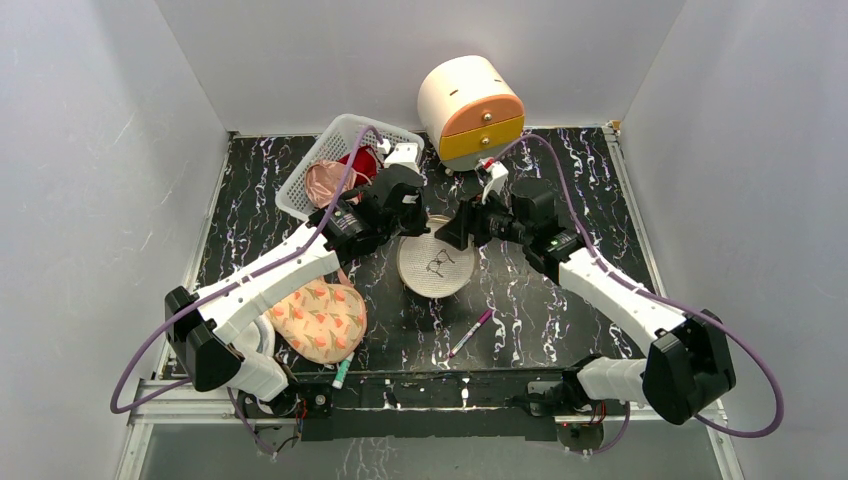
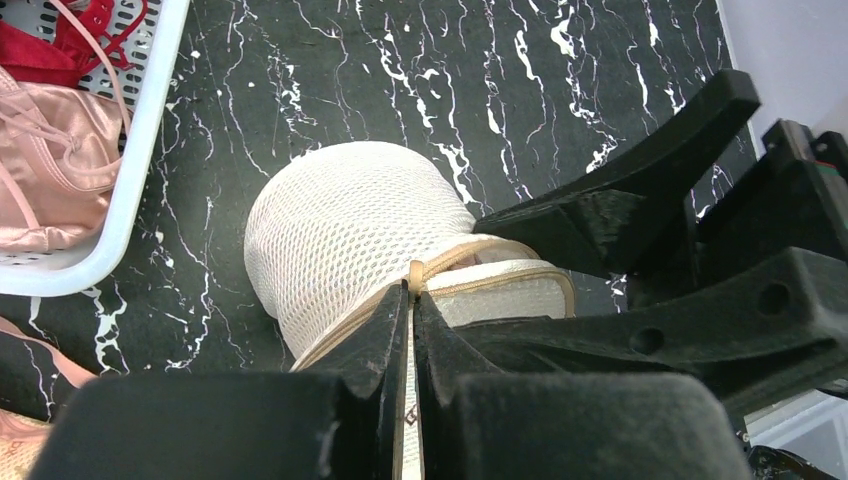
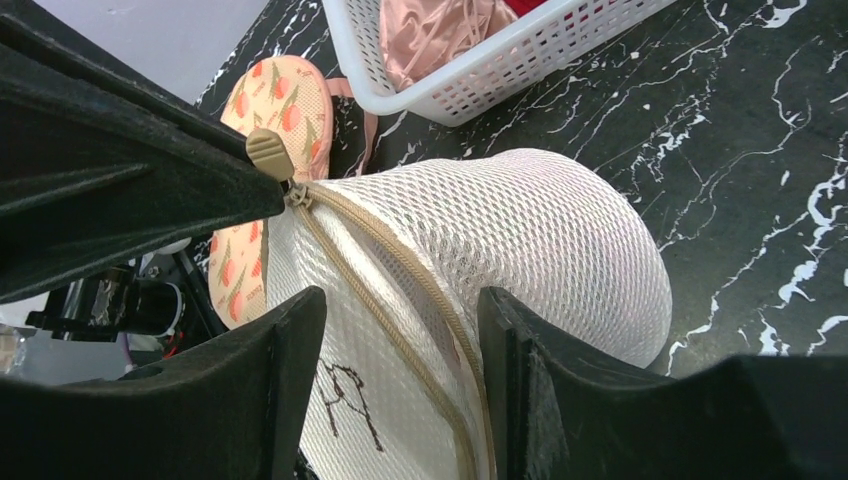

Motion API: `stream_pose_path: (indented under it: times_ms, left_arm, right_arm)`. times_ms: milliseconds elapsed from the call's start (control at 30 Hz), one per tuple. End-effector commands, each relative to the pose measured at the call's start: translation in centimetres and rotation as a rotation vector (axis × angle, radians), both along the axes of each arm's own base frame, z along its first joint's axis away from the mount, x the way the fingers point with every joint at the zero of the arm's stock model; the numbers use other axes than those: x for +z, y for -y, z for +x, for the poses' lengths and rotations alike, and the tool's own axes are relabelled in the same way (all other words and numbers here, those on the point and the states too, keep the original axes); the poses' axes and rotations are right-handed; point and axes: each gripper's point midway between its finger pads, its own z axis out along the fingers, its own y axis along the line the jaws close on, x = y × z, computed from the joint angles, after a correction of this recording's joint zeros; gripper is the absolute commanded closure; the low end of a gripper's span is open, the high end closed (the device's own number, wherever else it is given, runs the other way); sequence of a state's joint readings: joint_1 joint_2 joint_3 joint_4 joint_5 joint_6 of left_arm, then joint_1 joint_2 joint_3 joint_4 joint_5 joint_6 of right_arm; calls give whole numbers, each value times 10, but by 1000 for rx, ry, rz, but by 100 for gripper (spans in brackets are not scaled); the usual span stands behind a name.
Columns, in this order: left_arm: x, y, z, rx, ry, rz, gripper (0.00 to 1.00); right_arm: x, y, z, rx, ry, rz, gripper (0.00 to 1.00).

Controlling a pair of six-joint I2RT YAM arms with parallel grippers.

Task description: Unzip the laundry bag and remove the bra

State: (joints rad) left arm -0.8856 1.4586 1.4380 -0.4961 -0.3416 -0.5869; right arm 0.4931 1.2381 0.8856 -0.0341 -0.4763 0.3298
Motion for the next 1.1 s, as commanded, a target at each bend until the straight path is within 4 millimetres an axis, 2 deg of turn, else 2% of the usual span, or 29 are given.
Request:
stream_pose_path:
  times_ms: [0,233,433,633,900,967,1067]
  left_arm:
    - [15,4,0,-21,28,-47,100]
    - [13,5,-1,-32,22,-45,100]
    - [14,0,0,-10,33,-34,100]
    - [22,-12,3,38,71,-28,100]
    - [26,-28,6,97,103,-7,100]
    - [26,-30,7,103,104,-1,100]
    - [26,-30,7,97,104,-3,100]
  right_arm:
    - [43,-16,6,57,110,86,47]
    - [40,-15,8,32,97,91,60]
    - [40,10,18,-156,104,86,82]
    - [30,31,17,-285,85,97,97]
    - [15,47,8,-362,62,111,98]
    - [11,48,6,-359,51,111,94]
    - [4,43,2,-319,44,95,82]
